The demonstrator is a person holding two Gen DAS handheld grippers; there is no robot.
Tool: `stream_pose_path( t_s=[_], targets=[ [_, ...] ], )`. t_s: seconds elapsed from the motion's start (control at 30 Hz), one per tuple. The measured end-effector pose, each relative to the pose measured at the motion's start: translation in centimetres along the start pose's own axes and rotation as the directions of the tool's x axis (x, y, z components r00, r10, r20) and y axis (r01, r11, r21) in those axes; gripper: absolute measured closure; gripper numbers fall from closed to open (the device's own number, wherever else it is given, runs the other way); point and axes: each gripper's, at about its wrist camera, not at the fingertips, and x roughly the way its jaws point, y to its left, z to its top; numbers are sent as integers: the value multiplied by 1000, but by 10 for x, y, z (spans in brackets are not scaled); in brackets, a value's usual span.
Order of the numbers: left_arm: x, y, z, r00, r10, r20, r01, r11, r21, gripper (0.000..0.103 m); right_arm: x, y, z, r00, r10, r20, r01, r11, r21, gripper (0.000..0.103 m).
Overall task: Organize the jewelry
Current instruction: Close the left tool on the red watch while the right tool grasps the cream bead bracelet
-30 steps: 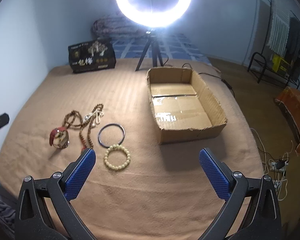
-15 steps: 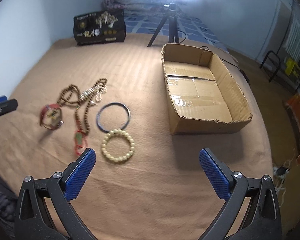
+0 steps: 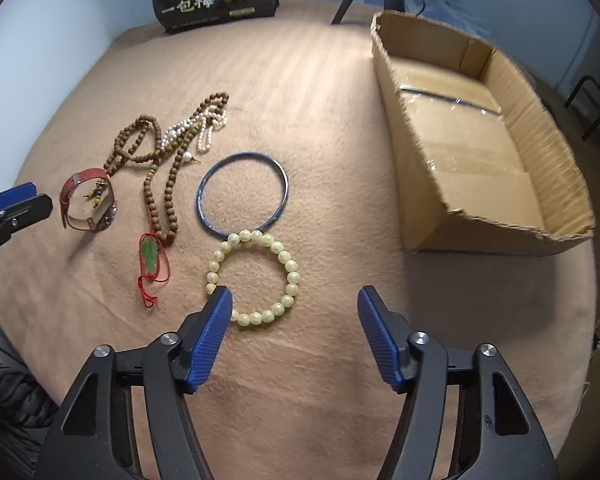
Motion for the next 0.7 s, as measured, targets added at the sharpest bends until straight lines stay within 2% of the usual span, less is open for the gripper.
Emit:
stream_pose_path(
  t_s=[0.2,0.37,0.53,0.7],
  targets=[
    [14,-3,1,1000,1,-24,0,1000,28,48,15,-3,6,998,41,-39,-39,999,30,56],
    [22,-4,3,999,4,-35,-2,999,35,51,24,-6,11,997,59,-54,-56,997,60,59],
    [32,-4,6,998,-5,-55,6,999,33,60,31,-9,15,997,60,-55,-56,996,68,64],
    [39,-4,8,996,-46,-83,47,999,11,75,34,-7,18,997,54,-56,-51,997,54,75]
  ],
)
